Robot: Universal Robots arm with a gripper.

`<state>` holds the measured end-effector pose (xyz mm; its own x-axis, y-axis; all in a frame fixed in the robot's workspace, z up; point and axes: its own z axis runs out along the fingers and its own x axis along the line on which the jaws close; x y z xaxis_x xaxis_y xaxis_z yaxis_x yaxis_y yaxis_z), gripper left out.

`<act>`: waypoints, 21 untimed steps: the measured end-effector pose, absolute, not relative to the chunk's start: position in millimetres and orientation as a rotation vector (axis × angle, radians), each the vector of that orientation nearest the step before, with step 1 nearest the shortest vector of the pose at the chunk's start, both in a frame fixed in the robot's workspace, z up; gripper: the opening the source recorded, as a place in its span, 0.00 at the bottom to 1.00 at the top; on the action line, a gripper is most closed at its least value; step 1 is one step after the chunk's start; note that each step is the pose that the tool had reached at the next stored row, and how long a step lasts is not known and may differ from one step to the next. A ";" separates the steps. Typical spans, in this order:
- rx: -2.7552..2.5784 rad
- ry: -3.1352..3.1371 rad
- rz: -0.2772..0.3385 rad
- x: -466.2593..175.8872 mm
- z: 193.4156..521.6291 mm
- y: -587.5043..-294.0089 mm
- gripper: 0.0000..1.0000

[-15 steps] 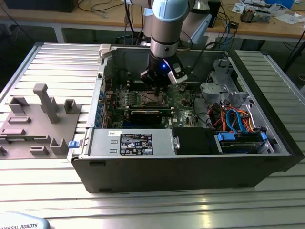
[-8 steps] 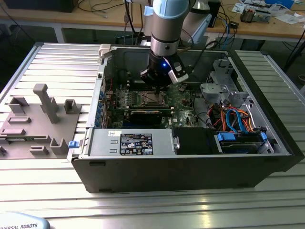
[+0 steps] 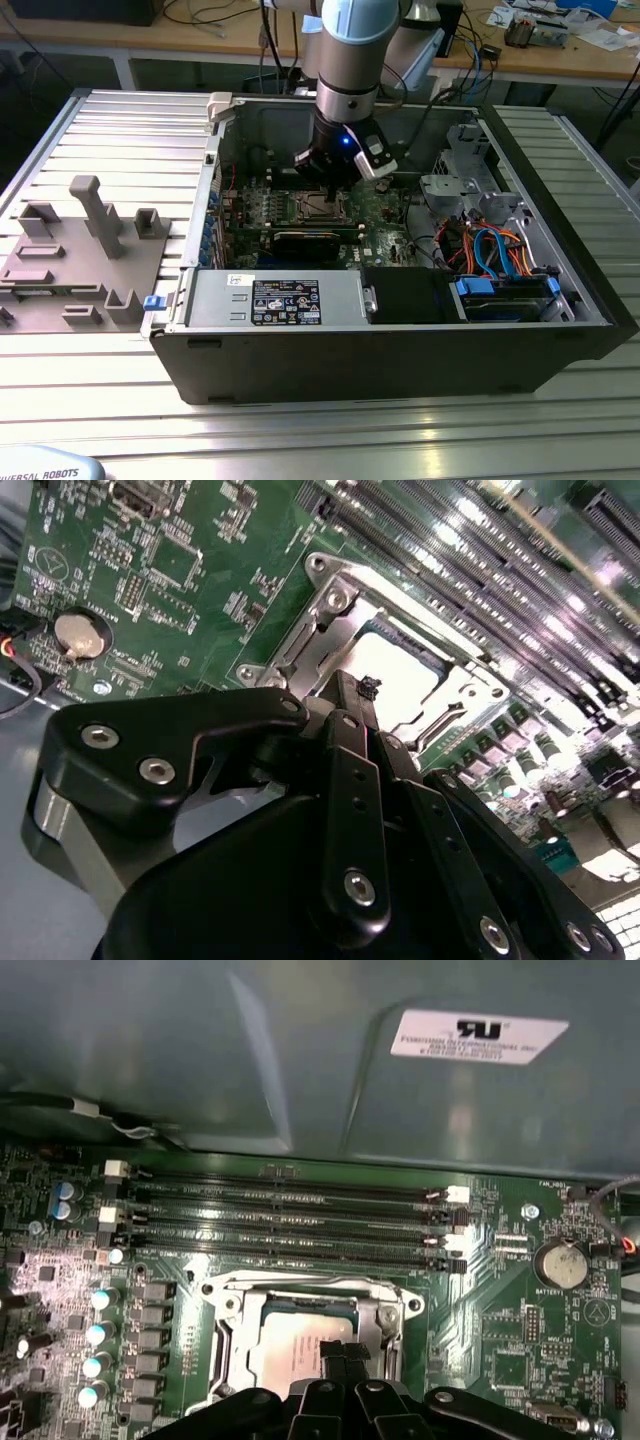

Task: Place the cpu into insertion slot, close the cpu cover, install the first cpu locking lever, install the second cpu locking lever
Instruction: 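Install the first cpu locking lever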

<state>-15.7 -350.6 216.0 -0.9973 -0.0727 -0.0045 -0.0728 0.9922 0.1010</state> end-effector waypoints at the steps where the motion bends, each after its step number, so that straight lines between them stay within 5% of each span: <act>1: -0.114 3.135 0.159 -15.7 216.0 -351.8 0.11; 21: -0.114 3.135 0.159 -15.7 235.4 -358.0 0.11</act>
